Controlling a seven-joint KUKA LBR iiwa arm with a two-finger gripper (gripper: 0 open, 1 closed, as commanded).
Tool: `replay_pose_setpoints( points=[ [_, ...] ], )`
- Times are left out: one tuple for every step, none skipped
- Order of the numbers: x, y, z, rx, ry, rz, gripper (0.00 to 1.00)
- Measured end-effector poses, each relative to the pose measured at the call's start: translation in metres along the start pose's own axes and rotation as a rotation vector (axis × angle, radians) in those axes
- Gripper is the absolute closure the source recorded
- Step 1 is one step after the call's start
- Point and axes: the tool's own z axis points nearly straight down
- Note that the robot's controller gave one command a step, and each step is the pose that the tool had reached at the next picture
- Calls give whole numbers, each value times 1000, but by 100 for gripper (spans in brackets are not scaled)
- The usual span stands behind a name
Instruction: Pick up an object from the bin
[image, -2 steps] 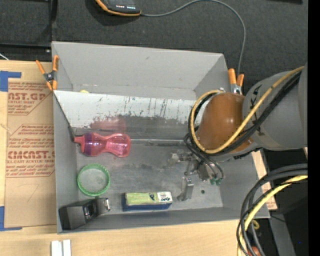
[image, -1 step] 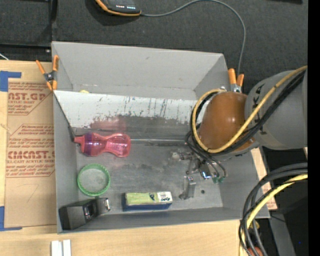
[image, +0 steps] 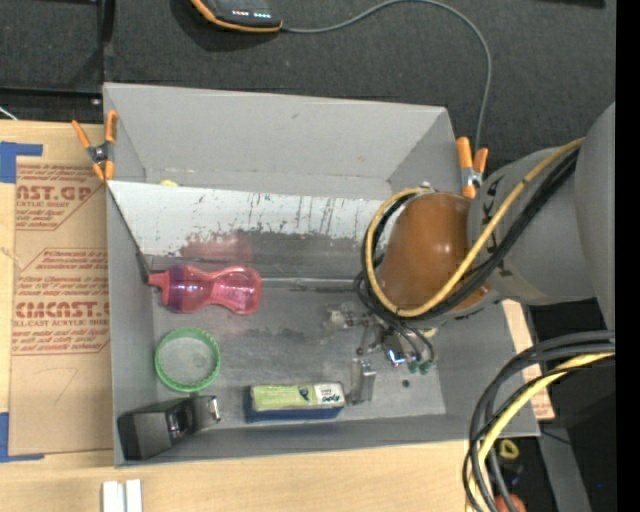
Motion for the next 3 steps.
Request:
replay_pose_setpoints(
  points=[
    [-8,14,11,-4,5,-11,0],
    [-17,8,17,-3,1,8,0],
    [-13,7,26,-2,-3,-247,0]
  ],
)
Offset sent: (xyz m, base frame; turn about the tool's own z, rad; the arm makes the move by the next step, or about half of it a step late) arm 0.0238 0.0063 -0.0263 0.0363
